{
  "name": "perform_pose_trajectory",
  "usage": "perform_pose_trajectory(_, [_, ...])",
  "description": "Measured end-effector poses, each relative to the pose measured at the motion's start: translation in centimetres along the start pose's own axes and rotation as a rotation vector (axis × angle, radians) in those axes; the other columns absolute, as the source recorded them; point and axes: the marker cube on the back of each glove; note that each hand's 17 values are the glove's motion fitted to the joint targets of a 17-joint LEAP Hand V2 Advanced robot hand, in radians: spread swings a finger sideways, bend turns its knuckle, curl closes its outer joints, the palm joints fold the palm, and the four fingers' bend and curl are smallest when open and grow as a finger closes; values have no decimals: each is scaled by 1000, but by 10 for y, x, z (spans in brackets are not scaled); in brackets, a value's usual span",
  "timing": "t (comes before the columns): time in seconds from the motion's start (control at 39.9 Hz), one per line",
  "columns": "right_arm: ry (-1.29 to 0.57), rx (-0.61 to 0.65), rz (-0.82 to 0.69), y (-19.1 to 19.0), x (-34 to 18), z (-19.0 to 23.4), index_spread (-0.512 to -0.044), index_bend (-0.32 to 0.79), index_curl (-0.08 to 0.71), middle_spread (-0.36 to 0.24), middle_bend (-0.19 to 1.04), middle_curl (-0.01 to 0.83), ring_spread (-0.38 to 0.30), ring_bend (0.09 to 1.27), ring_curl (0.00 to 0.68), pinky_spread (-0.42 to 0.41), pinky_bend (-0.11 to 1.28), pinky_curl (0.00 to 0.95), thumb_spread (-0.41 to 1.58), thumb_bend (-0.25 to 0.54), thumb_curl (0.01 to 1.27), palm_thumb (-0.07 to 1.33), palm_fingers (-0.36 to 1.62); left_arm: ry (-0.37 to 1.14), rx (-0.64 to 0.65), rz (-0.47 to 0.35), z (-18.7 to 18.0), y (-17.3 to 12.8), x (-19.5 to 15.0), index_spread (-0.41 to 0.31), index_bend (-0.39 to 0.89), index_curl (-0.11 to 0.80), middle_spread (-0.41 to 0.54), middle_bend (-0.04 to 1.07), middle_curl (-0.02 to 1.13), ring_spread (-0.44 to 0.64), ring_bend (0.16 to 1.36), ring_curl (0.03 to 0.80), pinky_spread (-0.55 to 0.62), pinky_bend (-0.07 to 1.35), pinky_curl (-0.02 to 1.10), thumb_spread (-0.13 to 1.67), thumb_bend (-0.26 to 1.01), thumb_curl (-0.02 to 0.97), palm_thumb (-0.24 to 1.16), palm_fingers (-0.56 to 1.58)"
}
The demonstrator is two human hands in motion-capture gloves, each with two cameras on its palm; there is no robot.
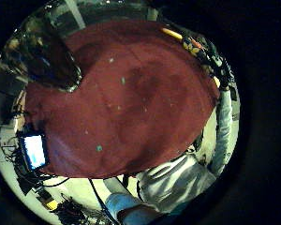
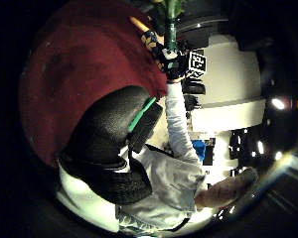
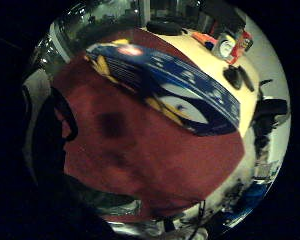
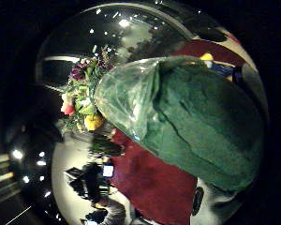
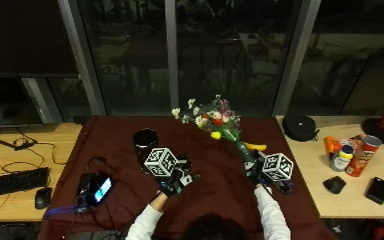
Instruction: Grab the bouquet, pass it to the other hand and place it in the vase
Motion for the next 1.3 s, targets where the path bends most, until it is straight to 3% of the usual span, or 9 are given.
perform_pose_trajectory(0.08, [-137,-5,-19,-7,-23,-11,-222,468,430,-179,791,607,-196,957,538,-283,651,431,860,21,437,997,1465,39,37,16,-15,-14,10,79,118,180,219,291,363,325,695,281,353,484,339,1051,-27,280,123,97])
perform_pose_trajectory(0.23, [-377,-8,-82,-10,-73,-28,-216,461,461,-175,822,621,-192,998,554,-279,680,451,730,-16,495,1009,1425,97,114,17,-54,-43,19,89,98,176,251,242,353,330,714,288,355,514,349,1032,-18,287,138,53])
perform_pose_trajectory(0.43, [-668,-128,-216,11,-129,-33,-209,475,499,-165,844,631,-189,1016,562,-274,691,462,609,-25,556,1012,1409,472,19,61,-90,-56,34,105,90,165,281,234,351,336,729,289,357,537,353,1015,-18,302,188,29])
perform_pose_trajectory(0.55, [-780,-128,-379,23,-158,-24,-207,475,517,-162,850,633,-186,1027,565,-274,700,468,566,-27,587,1012,1401,628,17,18,-96,-63,34,122,77,152,300,234,353,346,748,293,364,561,359,1000,-17,309,217,-2])
perform_pose_trajectory(0.73, [-912,-284,-248,54,-196,-3,-206,473,538,-160,857,636,-183,1034,568,-274,707,474,523,-24,626,1019,1393,771,30,9,-89,-75,36,131,82,140,321,240,353,356,763,292,366,573,357,993,-4,326,303,-21])
perform_pose_trajectory(0.93, [-972,-431,-260,71,-224,38,-207,471,559,-157,863,638,-182,1039,569,-271,706,478,486,-25,662,1022,1388,620,98,-56,-89,-76,61,135,92,127,342,256,358,365,776,293,395,538,343,965,-24,335,340,-54])
perform_pose_trajectory(1.15, [-955,-463,-294,87,-239,53,-209,464,577,-153,866,638,-181,1041,570,-265,707,482,467,-27,692,1019,1385,630,144,-12,-90,-77,76,135,148,171,311,288,361,375,726,274,440,410,303,938,-31,337,338,-1])
perform_pose_trajectory(1.2, [-955,-466,-305,91,-241,55,-209,462,580,-153,867,638,-181,1042,570,-264,707,482,464,-28,698,1019,1385,659,165,-15,-90,-77,79,120,193,195,252,311,368,320,713,266,391,413,303,931,-33,338,336,176])
perform_pose_trajectory(1.3, [-964,-482,-308,95,-244,57,-210,459,587,-152,868,638,-179,1041,569,-263,708,483,461,-28,708,1017,1383,681,202,-29,-91,-74,84,86,253,245,188,280,359,279,650,248,305,401,299,939,-7,347,392,310])
